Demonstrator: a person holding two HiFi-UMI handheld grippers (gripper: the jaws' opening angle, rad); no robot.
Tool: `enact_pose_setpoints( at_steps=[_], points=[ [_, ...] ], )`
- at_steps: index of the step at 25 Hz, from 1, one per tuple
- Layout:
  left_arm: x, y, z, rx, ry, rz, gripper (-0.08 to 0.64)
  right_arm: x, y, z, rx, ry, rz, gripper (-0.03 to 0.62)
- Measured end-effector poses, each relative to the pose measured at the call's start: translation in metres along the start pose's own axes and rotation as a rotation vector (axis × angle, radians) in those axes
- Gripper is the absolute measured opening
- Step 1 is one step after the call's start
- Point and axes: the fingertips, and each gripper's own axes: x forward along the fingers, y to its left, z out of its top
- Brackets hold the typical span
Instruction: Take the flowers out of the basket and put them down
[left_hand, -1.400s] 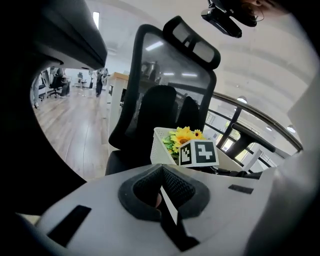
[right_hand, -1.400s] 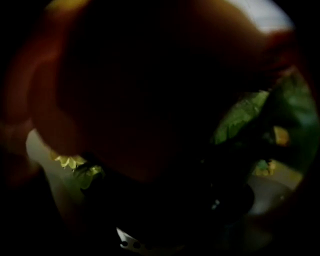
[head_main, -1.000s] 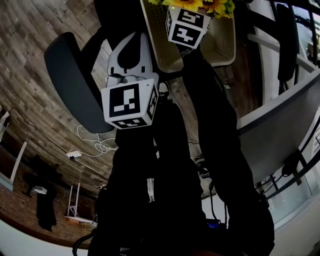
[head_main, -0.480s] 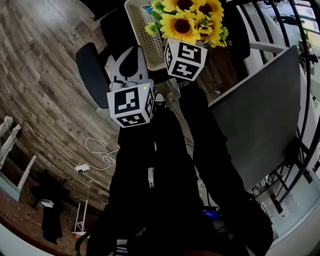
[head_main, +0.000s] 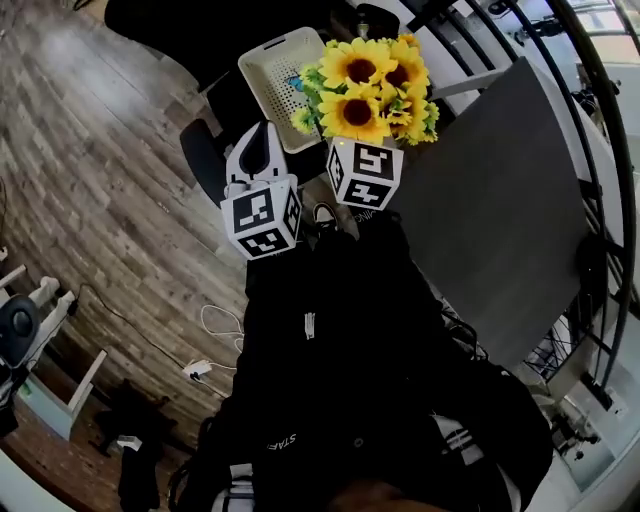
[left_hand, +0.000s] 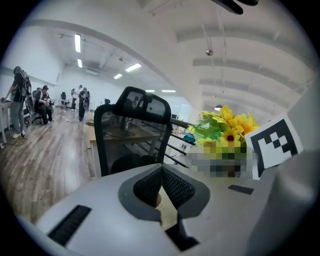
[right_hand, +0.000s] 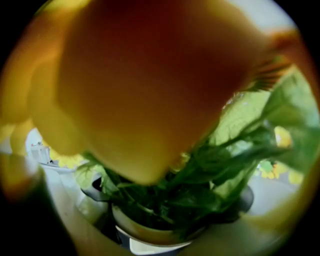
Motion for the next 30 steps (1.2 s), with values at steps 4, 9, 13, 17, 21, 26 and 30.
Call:
enact_pose_setpoints(
  at_steps=[4, 9, 13, 17, 21, 26, 30],
  points=[
    [-0.025, -0.031, 0.019, 0.028, 0.002, -0.064, 0.001, -0.055, -0.021, 0.022, 0.034, -0.016, -0.075, 0.54],
    [-0.042, -0.102, 0.025, 0.096, 0.012, -0.167, 0.0, -0.124, -0.077, 0.031, 0.054, -0.018, -0.19, 0.54],
    [-0.055, -0.181, 0.019, 0.152, 0.017, -0.292, 0.0, -0.192, -0.144, 0.025, 0.089, -0.021, -0.336, 0.54],
    [-0.06, -0.24, 0.003, 0.2, 0.067, -0.394, 0.0, -0.241, -0.193, 0.02, 0.122, -0.019, -0.436, 0.54],
    [-0.068, -0.317, -0.016, 0.255, 0.092, -0.494, 0.0, -0.294, -0.252, 0.014, 0.134, -0.026, -0.519, 0.54],
    [-0.083, -0.408, -0.036, 0.346, 0.103, -0.613, 0.0, -0.354, -0.317, 0.003, 0.164, -0.026, -0.612, 0.54],
    [-0.091, -0.454, -0.054, 0.404, 0.103, -0.685, 0.0, -0.388, -0.35, -0.007, 0.177, -0.031, -0.663, 0.54]
  ],
)
